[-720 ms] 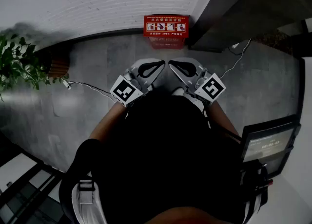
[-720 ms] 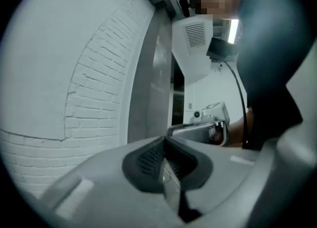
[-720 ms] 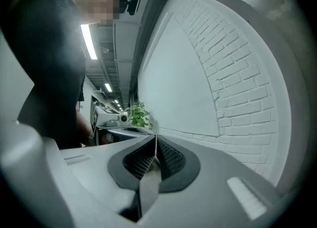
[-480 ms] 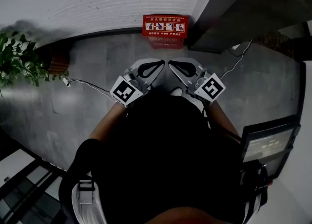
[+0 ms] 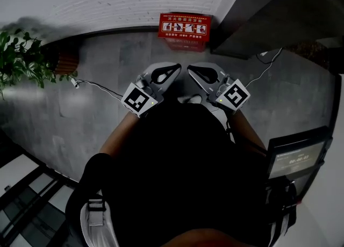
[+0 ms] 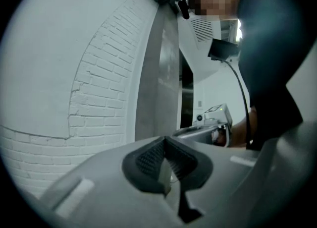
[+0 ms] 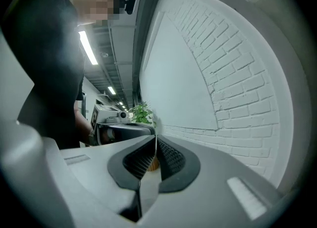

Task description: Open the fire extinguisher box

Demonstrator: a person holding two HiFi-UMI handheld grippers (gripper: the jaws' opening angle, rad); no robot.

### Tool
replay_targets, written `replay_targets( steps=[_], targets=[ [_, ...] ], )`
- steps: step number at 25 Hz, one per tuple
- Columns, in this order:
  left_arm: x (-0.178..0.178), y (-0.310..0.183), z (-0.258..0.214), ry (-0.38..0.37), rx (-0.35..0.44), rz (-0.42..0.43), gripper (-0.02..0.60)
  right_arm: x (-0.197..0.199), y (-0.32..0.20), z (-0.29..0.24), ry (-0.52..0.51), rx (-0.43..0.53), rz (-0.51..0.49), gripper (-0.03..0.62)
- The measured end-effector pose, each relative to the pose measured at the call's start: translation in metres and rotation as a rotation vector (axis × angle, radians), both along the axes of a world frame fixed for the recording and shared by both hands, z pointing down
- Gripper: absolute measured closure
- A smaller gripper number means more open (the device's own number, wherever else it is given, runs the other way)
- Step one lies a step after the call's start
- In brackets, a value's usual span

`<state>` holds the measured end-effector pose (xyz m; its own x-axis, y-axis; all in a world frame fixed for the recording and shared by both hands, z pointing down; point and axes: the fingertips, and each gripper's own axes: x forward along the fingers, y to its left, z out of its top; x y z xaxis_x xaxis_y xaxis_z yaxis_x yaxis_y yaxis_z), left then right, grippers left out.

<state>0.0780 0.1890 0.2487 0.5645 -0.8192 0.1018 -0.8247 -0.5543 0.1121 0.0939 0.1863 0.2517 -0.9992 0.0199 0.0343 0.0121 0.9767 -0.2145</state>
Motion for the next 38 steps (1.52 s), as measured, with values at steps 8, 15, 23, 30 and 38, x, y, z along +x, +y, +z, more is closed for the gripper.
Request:
replay_targets(
  steps=[8,15,23,30,38],
  targets=[
    [-0.07,-0.054,0.012,0.027,0.005,0.02,0.58,-0.07,-0.045,0.009,0.032,0.011,0.022,0.579],
    [-0.137,-0.125,0.015,0.077,0.015,0.112,0.58,-0.141,-0.126,0.005,0.095,-0.01,0.121,0.579],
    [-0.184,-0.186,0.04,0.093,-0.053,0.156,0.58,-0.169,-0.187,0.036,0.117,-0.071,0.239,0.579],
    [-0.173,-0.223,0.098,0.074,-0.147,0.132,0.58,-0.14,-0.249,0.109,0.122,-0.243,0.334,0.579],
    [-0.139,-0.233,0.178,0.094,-0.28,0.121,0.58,-0.084,-0.292,0.246,0.18,-0.54,0.583,0.577]
  ],
)
